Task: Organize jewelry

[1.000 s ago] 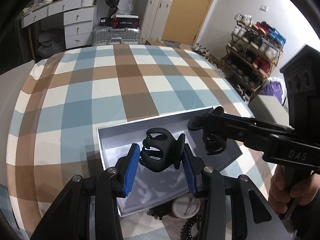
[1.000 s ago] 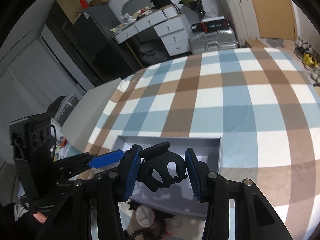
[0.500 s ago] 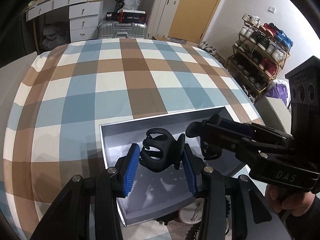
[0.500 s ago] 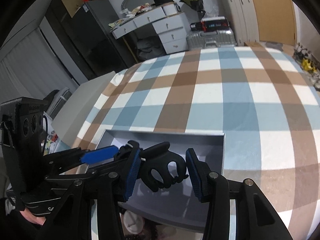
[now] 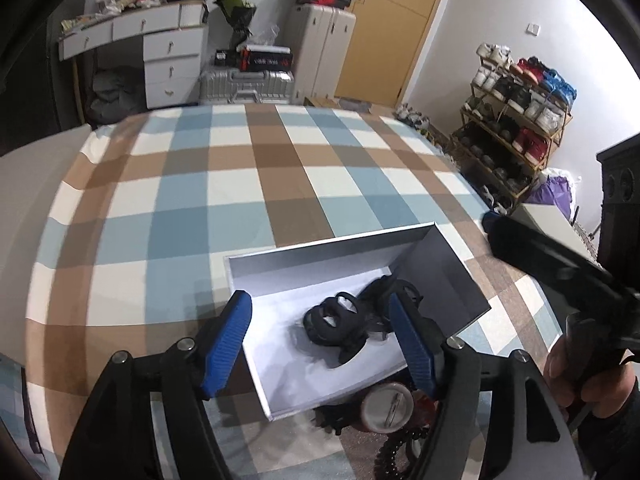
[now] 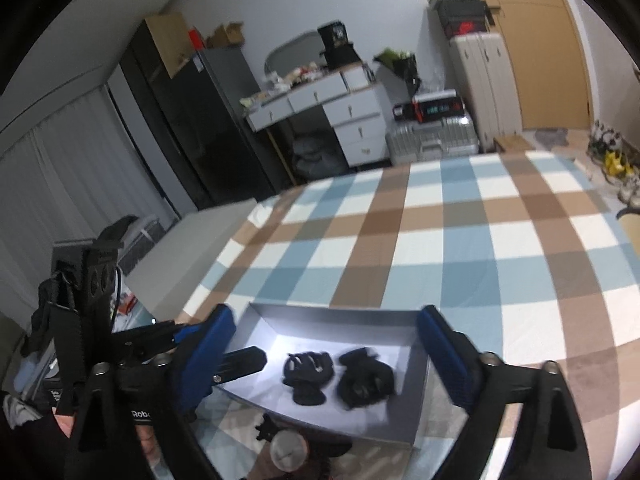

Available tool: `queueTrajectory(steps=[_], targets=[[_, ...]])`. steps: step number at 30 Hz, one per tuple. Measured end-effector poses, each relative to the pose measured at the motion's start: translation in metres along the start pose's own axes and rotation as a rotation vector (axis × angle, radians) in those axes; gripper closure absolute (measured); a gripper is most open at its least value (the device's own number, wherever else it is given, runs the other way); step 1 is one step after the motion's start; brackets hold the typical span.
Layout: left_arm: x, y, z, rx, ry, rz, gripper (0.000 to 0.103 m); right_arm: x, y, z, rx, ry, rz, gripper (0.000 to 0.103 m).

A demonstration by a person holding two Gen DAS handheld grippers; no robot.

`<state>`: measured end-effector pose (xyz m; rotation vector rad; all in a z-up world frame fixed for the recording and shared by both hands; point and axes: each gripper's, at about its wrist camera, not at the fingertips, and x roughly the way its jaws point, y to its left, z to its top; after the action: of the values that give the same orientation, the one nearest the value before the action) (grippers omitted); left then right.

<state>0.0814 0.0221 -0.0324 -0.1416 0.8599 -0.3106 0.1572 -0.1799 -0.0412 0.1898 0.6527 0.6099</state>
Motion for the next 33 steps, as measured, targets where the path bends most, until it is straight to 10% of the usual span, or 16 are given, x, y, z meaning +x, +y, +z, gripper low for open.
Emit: queueTrajectory(steps=[33], targets=[[-0.062,-0.007,-0.042,-0.032,-0.219,0.186,0.01,-0.074,0.044,-0.043,-0.167,-0.051,-0.246,0.0]])
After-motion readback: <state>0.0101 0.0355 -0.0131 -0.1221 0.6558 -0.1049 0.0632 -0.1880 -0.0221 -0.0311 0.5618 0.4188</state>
